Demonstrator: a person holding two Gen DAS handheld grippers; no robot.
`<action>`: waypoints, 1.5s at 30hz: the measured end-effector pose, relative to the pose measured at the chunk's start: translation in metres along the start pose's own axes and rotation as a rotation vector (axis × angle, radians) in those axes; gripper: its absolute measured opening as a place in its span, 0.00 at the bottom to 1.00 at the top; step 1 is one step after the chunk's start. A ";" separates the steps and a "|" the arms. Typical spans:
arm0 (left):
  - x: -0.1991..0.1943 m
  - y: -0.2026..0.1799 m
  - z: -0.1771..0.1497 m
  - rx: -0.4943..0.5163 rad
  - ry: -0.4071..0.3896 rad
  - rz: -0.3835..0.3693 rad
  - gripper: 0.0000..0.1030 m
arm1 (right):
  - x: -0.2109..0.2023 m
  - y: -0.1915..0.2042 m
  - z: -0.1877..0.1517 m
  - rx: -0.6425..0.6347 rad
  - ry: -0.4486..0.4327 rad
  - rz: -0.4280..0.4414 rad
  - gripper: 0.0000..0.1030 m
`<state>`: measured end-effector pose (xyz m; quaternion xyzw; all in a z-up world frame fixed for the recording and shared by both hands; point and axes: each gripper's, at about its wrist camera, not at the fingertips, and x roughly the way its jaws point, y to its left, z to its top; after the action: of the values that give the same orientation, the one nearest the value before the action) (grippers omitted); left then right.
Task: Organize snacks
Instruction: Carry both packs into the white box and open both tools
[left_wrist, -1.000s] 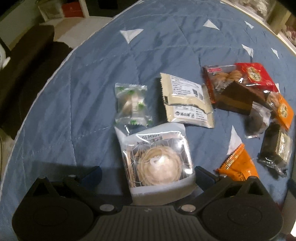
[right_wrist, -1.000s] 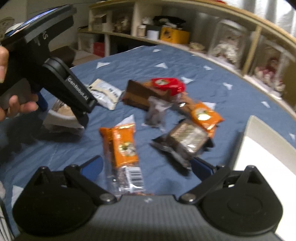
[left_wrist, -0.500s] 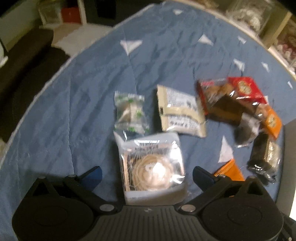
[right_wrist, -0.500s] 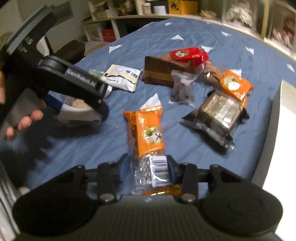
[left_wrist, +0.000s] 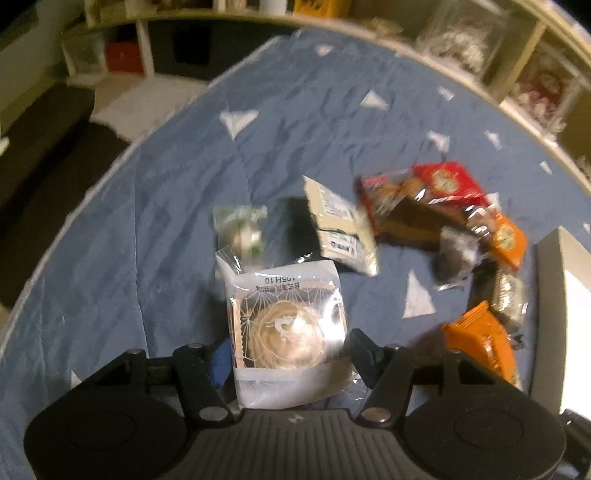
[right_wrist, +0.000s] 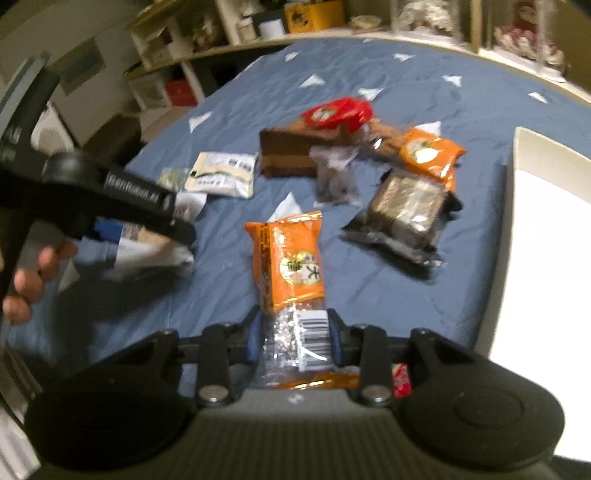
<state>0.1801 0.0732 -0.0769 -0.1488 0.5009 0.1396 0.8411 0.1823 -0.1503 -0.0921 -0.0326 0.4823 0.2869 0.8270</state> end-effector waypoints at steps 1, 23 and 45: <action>-0.005 -0.003 0.000 0.012 -0.025 -0.006 0.63 | -0.004 -0.001 0.001 0.006 -0.014 -0.005 0.39; -0.071 -0.150 -0.019 0.307 -0.140 -0.324 0.63 | -0.114 -0.093 -0.011 0.227 -0.231 -0.354 0.40; -0.027 -0.254 -0.046 0.328 0.136 -0.477 0.64 | -0.130 -0.172 -0.047 0.442 -0.152 -0.436 0.41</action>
<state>0.2286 -0.1798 -0.0459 -0.1335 0.5228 -0.1548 0.8276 0.1845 -0.3666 -0.0500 0.0668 0.4513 -0.0072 0.8898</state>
